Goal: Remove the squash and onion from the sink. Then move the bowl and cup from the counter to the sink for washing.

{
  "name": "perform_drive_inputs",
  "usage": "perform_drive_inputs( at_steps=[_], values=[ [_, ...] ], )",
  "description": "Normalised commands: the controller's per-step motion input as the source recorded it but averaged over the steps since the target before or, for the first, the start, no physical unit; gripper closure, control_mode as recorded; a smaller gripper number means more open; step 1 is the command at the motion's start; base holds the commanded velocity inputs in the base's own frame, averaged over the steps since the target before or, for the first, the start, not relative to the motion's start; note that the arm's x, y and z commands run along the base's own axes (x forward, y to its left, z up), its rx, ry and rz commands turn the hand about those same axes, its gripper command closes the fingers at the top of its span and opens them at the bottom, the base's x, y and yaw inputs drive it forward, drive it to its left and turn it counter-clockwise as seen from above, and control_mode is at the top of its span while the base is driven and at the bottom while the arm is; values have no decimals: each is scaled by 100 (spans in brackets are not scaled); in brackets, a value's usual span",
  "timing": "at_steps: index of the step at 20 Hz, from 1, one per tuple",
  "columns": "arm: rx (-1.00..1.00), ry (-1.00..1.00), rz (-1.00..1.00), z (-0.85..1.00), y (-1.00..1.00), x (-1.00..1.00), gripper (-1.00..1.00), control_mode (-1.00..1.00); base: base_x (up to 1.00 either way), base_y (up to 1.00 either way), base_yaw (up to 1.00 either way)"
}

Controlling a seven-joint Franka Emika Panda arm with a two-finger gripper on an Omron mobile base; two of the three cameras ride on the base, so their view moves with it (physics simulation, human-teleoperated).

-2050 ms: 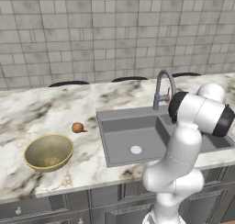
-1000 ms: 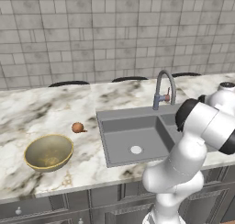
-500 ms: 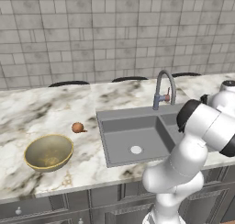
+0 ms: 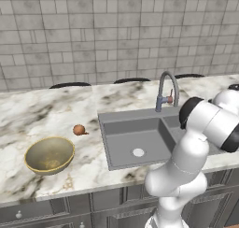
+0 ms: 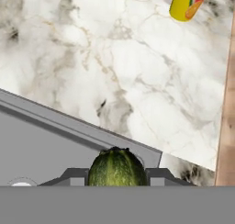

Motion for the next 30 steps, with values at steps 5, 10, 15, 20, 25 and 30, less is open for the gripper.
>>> perform_drive_inputs(
  at_steps=[5,10,15,20,25,30],
  values=[
    [0,0,0,0,-32,3,100,-100,0,0,0],
    [0,0,0,0,-32,3,100,-100,0,0,0],
    [0,0,0,0,-31,2,100,-100,0,0,0],
    [3,0,0,-4,-24,3,100,-100,0,0,0],
    [11,0,0,-11,-17,7,100,-100,0,0,0],
    [10,0,0,-14,-19,9,100,-100,0,0,0]
  ],
)
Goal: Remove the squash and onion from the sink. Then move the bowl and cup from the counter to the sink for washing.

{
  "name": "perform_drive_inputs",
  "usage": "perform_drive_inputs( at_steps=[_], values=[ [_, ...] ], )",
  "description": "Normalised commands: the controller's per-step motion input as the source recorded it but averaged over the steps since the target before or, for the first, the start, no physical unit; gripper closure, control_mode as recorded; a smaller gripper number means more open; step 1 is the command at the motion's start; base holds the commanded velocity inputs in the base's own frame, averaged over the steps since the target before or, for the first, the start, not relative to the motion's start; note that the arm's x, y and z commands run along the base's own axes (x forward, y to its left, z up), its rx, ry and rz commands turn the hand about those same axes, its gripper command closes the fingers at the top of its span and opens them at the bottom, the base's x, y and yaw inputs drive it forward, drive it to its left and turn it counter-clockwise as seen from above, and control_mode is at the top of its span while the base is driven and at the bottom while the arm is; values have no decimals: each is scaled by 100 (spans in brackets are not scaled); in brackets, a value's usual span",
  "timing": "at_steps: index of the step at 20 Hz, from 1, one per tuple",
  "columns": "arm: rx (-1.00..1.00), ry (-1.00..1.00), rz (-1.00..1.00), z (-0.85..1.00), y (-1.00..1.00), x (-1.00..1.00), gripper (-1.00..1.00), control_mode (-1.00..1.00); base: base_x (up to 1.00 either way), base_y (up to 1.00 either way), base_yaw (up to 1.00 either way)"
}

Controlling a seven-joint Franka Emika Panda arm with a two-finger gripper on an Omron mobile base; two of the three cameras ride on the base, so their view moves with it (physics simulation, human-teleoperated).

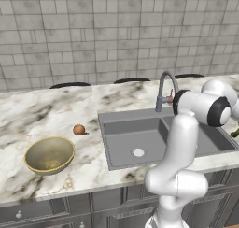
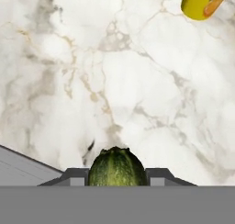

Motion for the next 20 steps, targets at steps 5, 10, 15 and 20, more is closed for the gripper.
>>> perform_drive_inputs(
  at_steps=[5,10,15,20],
  values=[
    [4,0,0,-13,-18,12,100,-100,0,0,0],
    [3,0,-2,-17,-16,10,100,-100,0,0,0],
    [3,0,-3,-23,-14,11,100,-100,0,0,0],
    [1,0,-5,-23,-12,15,100,-100,0,0,0]
  ],
)
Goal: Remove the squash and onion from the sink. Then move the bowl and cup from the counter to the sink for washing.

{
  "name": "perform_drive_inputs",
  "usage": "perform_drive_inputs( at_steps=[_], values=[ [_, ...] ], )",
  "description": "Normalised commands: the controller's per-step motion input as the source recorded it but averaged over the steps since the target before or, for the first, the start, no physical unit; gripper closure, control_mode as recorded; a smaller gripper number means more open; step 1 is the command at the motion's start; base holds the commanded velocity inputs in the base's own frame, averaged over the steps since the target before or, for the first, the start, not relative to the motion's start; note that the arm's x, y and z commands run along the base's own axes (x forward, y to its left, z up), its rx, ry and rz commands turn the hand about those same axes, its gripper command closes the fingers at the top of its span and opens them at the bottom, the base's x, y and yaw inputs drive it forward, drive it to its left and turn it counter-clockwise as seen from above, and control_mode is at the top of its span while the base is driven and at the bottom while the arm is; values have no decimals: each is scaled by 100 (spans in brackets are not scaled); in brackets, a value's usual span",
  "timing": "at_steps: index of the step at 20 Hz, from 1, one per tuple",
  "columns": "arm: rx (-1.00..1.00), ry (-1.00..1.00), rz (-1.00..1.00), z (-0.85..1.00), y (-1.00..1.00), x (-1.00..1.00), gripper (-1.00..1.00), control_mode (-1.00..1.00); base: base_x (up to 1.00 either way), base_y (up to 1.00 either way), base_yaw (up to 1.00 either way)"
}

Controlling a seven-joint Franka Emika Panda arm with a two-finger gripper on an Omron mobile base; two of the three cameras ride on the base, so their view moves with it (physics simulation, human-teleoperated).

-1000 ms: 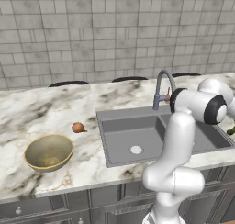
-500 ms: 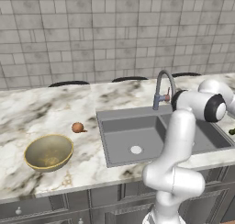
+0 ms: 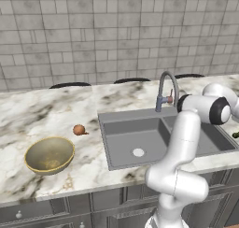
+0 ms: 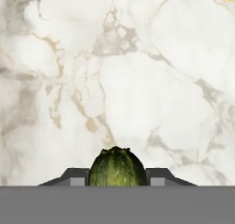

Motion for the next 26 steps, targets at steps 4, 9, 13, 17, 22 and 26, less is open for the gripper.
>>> perform_drive_inputs(
  at_steps=[4,9,13,17,22,26],
  values=[
    [0,0,-4,-20,-13,18,100,-100,0,0,0],
    [0,0,-4,-19,-14,17,100,-100,0,0,0],
    [0,1,-4,-15,-19,18,100,-100,0,0,0],
    [0,4,-3,-13,-23,20,100,-100,0,0,0],
    [0,5,-3,-11,-25,20,100,-100,0,0,0],
    [0,6,-4,-12,-24,19,100,-100,0,0,0]
  ],
)
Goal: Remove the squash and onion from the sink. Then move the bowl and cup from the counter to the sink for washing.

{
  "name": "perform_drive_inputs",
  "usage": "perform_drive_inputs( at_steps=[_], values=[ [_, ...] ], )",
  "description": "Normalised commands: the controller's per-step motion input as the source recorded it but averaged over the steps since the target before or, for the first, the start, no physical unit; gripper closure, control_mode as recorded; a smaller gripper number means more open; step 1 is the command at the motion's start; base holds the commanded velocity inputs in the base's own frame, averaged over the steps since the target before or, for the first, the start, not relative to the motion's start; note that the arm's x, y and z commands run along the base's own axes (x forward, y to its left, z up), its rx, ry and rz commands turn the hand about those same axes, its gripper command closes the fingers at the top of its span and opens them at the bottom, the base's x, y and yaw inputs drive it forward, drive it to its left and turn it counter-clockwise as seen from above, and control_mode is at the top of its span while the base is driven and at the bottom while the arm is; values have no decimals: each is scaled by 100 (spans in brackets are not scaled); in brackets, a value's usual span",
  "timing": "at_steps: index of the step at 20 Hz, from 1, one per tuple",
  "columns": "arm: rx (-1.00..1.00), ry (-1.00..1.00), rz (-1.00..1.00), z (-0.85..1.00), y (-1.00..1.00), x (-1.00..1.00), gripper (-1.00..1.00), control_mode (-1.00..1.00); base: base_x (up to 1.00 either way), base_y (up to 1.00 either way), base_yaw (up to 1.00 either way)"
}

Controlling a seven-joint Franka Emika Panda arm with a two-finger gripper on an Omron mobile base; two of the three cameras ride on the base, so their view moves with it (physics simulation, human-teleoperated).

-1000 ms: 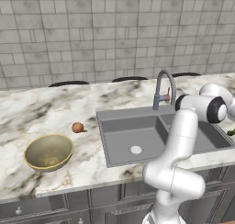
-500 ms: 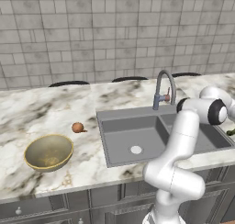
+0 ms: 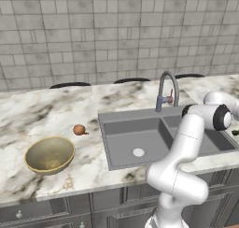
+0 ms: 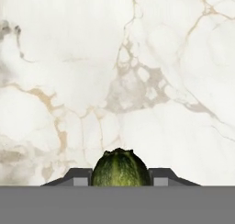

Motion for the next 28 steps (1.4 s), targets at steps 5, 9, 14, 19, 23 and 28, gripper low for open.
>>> perform_drive_inputs(
  at_steps=[5,9,14,19,23,28],
  values=[
    [3,5,-4,-20,-22,15,100,-100,0,0,0],
    [6,4,-5,-28,-18,11,100,-100,0,0,0],
    [7,2,-5,-30,-16,9,100,-100,0,0,0],
    [8,0,-6,-33,-4,5,100,-100,0,0,0],
    [8,0,-7,-42,0,2,100,-100,0,0,0],
    [5,0,-7,-44,0,3,100,-100,0,0,0]
  ],
)
